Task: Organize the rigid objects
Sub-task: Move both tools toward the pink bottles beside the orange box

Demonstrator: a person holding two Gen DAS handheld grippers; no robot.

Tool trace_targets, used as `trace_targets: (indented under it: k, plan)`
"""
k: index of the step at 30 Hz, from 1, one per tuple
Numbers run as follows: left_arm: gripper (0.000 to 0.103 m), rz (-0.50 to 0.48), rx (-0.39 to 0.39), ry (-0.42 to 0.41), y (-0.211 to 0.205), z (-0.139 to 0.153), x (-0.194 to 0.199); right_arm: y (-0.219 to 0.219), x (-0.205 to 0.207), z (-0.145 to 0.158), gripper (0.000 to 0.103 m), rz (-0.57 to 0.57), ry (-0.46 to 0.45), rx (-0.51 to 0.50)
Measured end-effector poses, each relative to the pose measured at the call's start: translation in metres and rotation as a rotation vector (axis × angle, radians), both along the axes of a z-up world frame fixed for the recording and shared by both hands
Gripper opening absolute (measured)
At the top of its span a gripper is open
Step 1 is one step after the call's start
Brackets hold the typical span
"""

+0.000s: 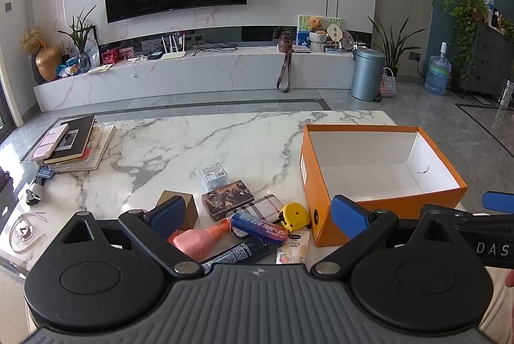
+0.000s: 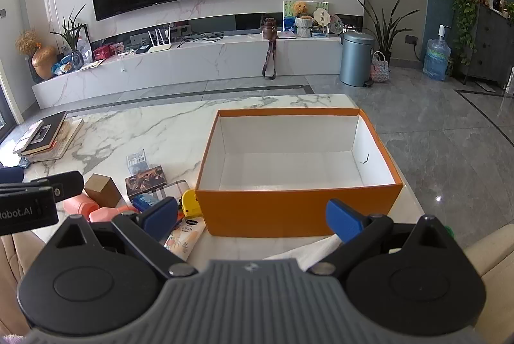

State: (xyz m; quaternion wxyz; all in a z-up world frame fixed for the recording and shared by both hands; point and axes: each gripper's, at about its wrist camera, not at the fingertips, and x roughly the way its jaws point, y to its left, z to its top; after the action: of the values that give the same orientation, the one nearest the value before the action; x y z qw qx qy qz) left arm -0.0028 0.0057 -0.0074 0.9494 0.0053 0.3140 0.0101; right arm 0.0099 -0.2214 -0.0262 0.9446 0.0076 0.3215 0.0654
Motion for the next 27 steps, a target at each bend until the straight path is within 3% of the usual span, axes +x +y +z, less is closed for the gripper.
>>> trace_targets:
  k: [27]
  plan:
    - [0.103, 0.033, -0.031, 0.072, 0.02, -0.015, 0.003, 0.008, 0.01, -0.011, 0.098, 0.044, 0.068, 0.012]
